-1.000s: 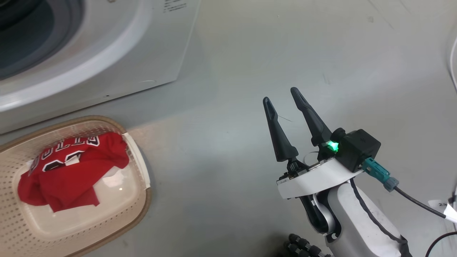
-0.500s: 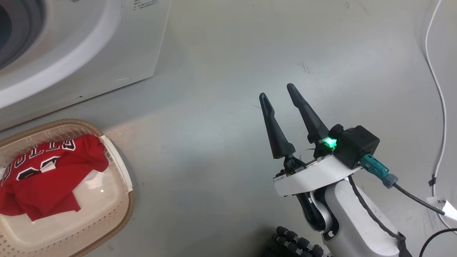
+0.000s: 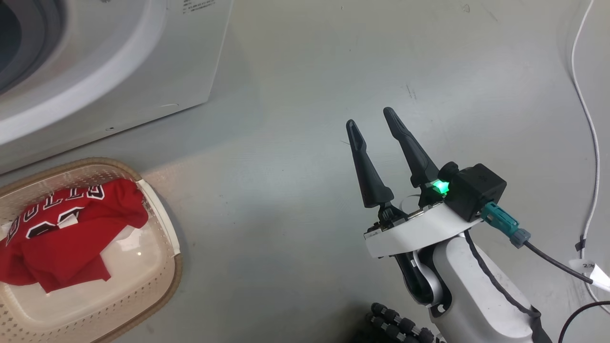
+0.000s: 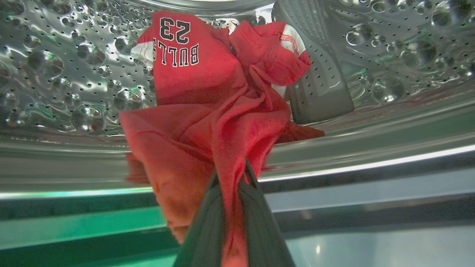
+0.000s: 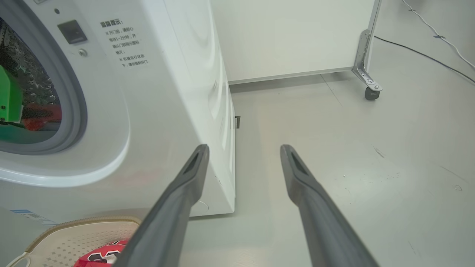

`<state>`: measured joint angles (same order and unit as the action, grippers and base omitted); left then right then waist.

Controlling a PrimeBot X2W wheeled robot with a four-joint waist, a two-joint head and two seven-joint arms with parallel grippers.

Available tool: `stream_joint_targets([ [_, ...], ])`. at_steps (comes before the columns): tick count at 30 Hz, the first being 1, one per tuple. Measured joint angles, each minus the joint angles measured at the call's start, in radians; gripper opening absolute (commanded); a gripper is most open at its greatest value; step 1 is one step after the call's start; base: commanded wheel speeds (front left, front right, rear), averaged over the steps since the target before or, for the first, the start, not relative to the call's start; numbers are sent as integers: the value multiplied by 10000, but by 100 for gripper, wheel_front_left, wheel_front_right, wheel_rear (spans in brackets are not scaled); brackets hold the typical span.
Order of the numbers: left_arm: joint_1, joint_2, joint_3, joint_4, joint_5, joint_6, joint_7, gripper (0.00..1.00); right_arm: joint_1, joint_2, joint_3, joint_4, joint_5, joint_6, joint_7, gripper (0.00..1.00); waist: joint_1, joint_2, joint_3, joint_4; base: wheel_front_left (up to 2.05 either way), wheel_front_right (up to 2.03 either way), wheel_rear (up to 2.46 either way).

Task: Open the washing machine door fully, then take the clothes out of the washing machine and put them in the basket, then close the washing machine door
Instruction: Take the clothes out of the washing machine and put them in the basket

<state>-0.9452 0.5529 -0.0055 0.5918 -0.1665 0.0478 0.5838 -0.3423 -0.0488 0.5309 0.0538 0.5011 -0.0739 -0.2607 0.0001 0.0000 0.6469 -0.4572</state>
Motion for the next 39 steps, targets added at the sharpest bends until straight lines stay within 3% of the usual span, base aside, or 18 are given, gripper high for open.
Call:
stream_joint_targets([
  [9, -58, -224, 58, -165, -215, 0, -259, 0, -163, -2, -35, 25, -19, -12, 0, 100, 0, 0, -23, 137, 0, 0, 0],
  [22, 11, -1227, 347, -940, -719, 92, -2169, 0, -184, -4, -184, 144, -284, -94, 0, 100, 0, 0, -190, 527, 0, 0, 0],
  [39, 1975, -3103, 594, -2309, -1553, 188, -5095, 0, -170, -13, -441, 644, -1239, -77, 0, 100, 0, 0, -934, 1300, 0, 0, 0],
])
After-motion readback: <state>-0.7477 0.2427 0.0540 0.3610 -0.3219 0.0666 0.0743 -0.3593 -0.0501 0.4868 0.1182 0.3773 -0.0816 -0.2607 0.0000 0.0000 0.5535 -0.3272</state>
